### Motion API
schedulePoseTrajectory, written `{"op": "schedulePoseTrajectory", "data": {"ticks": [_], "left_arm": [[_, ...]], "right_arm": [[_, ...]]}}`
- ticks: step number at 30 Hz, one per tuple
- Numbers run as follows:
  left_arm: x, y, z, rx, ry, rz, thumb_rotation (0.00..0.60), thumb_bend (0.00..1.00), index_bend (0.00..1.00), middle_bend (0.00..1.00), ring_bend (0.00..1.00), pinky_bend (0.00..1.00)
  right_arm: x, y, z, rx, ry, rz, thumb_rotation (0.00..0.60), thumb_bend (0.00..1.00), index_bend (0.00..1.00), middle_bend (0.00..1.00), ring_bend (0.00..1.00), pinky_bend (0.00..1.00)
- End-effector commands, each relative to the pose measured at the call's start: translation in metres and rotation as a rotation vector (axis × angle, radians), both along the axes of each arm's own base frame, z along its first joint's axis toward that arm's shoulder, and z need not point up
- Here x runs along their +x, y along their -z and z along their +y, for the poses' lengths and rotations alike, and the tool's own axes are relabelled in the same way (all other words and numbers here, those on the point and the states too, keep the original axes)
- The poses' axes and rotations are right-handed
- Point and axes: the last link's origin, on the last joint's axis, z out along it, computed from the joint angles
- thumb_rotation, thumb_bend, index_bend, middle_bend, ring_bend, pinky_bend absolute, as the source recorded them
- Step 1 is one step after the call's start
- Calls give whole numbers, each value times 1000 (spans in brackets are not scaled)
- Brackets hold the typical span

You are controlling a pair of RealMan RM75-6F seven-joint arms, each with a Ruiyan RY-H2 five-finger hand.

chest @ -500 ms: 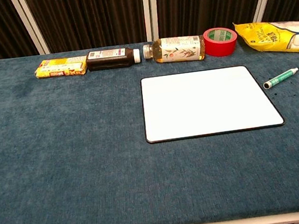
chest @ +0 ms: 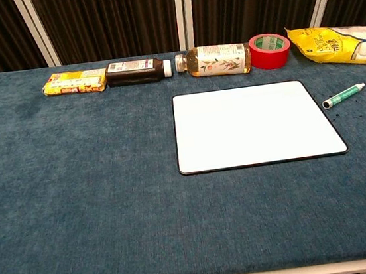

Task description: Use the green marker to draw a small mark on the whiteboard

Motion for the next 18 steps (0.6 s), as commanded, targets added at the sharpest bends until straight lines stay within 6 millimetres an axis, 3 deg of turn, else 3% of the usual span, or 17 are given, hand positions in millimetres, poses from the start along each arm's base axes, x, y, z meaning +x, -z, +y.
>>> {"op": "schedulePoseTrajectory", "data": {"ticks": [1,5,11,18], "left_arm": [[2,-1,1,0,5,1,600,0,80,87,0,0],[2,-3,-2,3,2,-1,600,0,80,87,0,0],[2,-8,-7,17,-14,-2,600,0,80,87,0,0],[1,-8,-10,14,-32,-4,600,0,85,87,0,0]], "right_arm": [[-6,6,-33,47,-9,59,600,193,143,243,87,111],[-14,23,-70,109,0,101,600,215,230,291,111,128],[-15,63,-119,201,-23,190,600,214,312,337,128,142],[-8,107,-144,254,-103,303,600,154,384,366,137,149]]}}
